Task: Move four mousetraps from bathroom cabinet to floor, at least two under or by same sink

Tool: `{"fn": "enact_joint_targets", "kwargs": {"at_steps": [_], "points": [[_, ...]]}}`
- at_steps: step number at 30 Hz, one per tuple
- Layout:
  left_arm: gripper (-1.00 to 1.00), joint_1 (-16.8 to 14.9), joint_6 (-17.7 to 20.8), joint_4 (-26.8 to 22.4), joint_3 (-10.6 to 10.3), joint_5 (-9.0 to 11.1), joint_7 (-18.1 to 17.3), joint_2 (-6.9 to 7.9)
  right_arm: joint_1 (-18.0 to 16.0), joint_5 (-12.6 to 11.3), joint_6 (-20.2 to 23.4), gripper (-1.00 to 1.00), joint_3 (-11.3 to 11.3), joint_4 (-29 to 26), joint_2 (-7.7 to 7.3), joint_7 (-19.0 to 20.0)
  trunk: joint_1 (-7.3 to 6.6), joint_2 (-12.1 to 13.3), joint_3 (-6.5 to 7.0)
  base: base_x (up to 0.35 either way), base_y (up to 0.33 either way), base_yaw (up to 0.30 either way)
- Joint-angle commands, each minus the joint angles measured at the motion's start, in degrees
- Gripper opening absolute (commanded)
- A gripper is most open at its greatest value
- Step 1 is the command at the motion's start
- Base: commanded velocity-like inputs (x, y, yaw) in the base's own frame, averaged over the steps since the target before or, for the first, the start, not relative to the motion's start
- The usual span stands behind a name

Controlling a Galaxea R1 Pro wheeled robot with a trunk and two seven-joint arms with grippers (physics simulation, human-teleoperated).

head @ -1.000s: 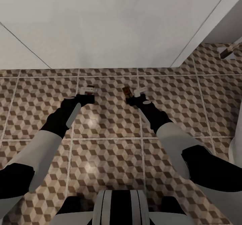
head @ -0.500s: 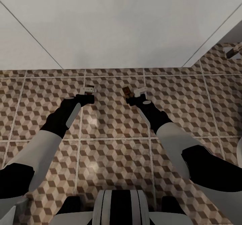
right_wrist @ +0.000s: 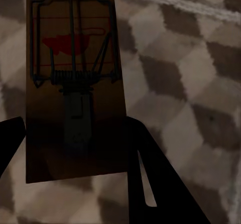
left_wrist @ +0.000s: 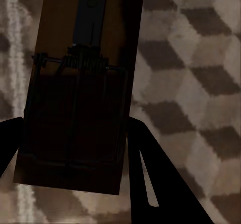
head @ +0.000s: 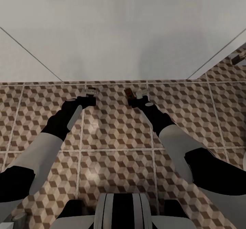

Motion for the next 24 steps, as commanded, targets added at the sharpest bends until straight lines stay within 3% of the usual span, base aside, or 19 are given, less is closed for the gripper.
{"fn": "enact_joint_targets", "kwargs": {"at_steps": [1,24], "points": [[-1.0,-0.02,0.25,-0.09,-0.21,0.2,0.23,0.07,-0.01,0.38,0.37,-1.0,0.14,-0.09,0.0,-0.08,0.0,-0.01,-0.03,0.045,0.0,0.0],[-1.0,-0.02,0.25,0.24,-0.21,0.19,0.3,0.04,-0.05,0.41,0.43,-1.0,0.12,0.45,0.0,-0.08,0.0,-0.01,-0.03,0.004,0.0,0.0]]}}
